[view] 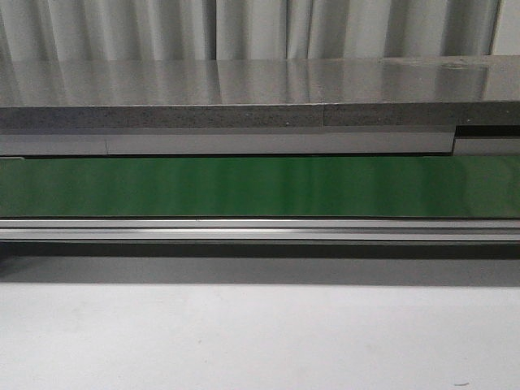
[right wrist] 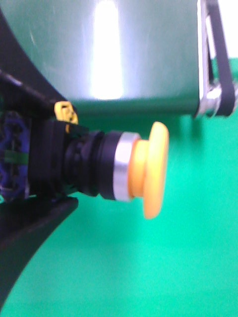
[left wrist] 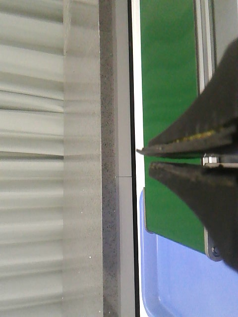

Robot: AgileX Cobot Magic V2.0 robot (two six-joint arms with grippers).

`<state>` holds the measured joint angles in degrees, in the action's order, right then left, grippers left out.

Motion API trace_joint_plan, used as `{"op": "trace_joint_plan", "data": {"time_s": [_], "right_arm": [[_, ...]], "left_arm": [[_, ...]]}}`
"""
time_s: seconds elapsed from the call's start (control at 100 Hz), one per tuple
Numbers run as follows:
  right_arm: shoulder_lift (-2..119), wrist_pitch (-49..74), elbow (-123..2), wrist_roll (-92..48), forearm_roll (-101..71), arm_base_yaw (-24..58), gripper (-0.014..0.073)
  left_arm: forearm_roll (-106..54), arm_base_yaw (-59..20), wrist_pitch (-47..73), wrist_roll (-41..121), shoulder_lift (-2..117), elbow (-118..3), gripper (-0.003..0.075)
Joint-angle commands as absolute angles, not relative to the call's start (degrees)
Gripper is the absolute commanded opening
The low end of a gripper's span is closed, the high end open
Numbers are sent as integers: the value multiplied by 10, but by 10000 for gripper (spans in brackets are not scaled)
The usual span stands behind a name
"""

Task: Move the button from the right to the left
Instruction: 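Lift the switch and set it on the conveyor belt, open right gripper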

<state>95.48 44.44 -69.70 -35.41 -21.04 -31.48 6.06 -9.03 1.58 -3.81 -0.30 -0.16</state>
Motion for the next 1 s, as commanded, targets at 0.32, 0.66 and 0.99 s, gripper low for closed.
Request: {"op": "trace_joint_plan", "data": {"time_s": [0.32,0.66,0.99], "right_arm": [[902,453,-689,-347,-234,-244,259],[902,416,-647,-347,-225,-218,259],[904,412,-640,-347,-231,-218,489]], "left_arm": [[56,-96,-34,-40,-24,22,5],[56,-96,-34,-40,-24,22,5],[56,-96,-34,-40,-24,22,5]]}}
